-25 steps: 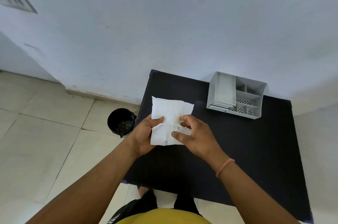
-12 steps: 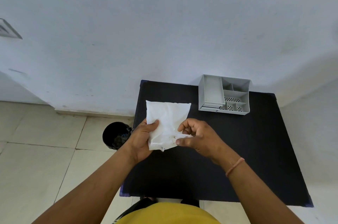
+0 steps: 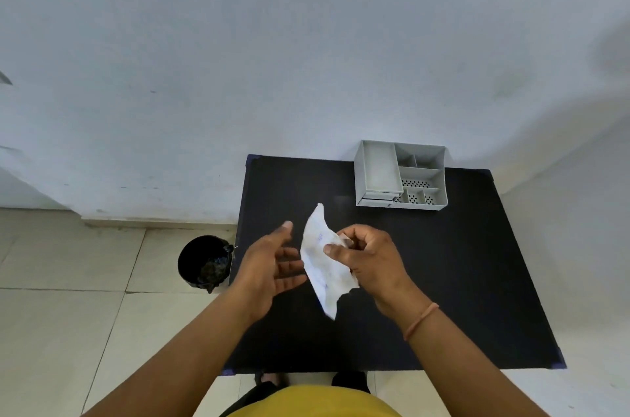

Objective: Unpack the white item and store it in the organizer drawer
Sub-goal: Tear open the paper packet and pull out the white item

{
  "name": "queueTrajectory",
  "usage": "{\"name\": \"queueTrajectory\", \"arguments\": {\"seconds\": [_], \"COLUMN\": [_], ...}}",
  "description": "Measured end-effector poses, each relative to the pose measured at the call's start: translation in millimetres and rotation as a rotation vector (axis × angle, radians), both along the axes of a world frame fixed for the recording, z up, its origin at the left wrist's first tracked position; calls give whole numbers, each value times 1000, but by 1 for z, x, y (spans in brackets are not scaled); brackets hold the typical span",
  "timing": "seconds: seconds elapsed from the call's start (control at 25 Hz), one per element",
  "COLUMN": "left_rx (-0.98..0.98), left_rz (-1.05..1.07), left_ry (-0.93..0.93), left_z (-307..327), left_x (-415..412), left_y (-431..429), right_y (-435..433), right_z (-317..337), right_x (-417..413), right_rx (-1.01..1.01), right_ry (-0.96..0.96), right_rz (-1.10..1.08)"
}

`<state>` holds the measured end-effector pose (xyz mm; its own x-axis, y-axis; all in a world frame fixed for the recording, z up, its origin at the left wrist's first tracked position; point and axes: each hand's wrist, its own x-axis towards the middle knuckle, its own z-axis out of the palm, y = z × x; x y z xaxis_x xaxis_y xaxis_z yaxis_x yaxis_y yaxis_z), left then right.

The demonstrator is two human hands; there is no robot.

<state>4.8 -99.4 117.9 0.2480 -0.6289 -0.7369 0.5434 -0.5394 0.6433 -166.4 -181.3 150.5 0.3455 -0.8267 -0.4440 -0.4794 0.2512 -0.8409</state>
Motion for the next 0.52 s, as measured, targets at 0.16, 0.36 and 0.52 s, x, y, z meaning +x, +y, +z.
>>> {"name": "queueTrajectory", "arguments": {"seconds": [0.16, 0.36, 0.52], "left_rx": [-163, -104, -59], "left_rz": [-271, -289, -226], "left_ry": [-112, -346, -385], "left_z": [19, 14, 9], "left_x": [-27, -34, -32], "left_y": [3, -1, -2], "right_y": [12, 20, 24], "right_z": [-10, -15, -17], "right_x": [-6, -15, -17], "right_rx": [335, 475, 521], "right_ry": [-195, -309, -363], "right_rz": [-80, -92, -182]}}
